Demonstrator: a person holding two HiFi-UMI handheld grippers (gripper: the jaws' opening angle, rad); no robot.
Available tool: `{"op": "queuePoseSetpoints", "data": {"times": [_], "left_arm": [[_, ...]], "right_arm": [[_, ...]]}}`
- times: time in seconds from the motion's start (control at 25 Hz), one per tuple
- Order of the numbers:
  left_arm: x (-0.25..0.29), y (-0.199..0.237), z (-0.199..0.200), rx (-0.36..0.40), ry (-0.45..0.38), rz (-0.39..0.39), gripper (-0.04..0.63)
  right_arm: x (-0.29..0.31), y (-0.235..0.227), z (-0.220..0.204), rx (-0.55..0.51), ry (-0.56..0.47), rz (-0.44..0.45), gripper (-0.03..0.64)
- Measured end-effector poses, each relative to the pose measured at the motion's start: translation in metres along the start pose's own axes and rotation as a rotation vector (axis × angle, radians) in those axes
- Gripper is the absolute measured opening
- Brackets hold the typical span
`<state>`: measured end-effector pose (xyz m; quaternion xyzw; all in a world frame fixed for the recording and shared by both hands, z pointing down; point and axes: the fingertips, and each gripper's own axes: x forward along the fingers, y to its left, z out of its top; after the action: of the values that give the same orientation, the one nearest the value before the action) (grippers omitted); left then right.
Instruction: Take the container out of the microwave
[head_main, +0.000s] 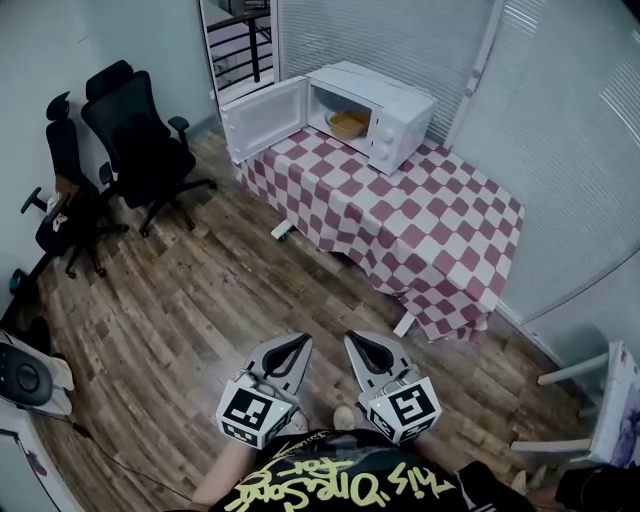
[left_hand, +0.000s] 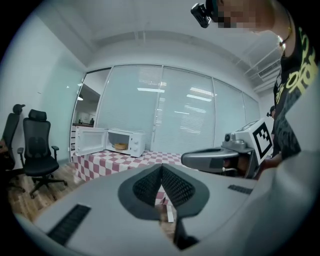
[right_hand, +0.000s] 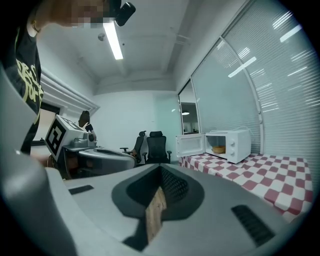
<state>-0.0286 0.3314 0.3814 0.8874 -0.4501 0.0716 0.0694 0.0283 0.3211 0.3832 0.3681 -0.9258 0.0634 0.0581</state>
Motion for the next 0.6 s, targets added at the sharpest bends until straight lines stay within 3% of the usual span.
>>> {"op": "queuePoseSetpoints", "data": {"times": [0.6], "left_arm": [[-0.027, 0.025, -0.003, 0.0, -0.029, -0.014, 0.008]], "right_arm": [[0.02, 0.027, 0.0, 0.037, -0.033, -0.036, 0.009]]}}
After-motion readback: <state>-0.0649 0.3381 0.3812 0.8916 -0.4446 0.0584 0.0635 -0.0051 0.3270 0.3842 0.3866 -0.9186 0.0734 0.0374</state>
